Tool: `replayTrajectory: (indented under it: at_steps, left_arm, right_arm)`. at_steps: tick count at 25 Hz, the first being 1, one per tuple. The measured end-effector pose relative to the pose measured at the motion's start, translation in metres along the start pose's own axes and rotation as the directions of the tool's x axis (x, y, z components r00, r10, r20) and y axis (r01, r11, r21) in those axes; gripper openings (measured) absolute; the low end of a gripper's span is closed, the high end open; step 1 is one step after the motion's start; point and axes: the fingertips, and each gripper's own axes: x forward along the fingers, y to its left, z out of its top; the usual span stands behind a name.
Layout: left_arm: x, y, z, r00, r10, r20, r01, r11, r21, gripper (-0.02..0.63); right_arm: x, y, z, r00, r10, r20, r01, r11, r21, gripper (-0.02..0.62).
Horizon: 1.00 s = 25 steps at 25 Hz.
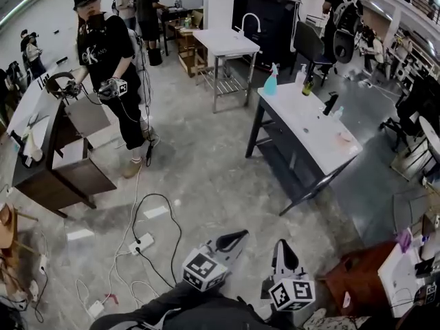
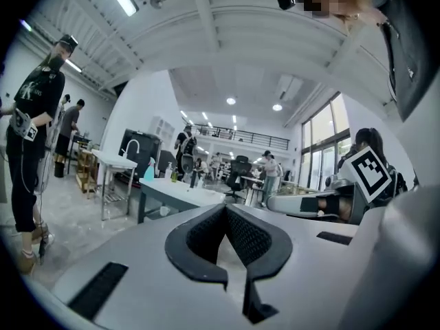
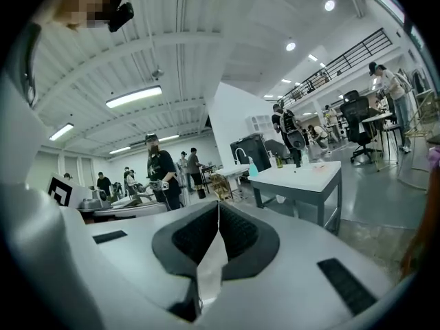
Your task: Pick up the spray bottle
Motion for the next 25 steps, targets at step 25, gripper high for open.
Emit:
replayTrajectory:
  at_steps: [25]
  left_arm:
    - [0.052, 0.111, 0.017, 1.0, -0.03, -0.008, 0.03, 0.999, 0.026, 0.006]
  right_arm:
    - [0.112, -0.004, 0.021, 0.999, -0.037, 0.04, 0.035, 0.998, 0.048, 0.011]
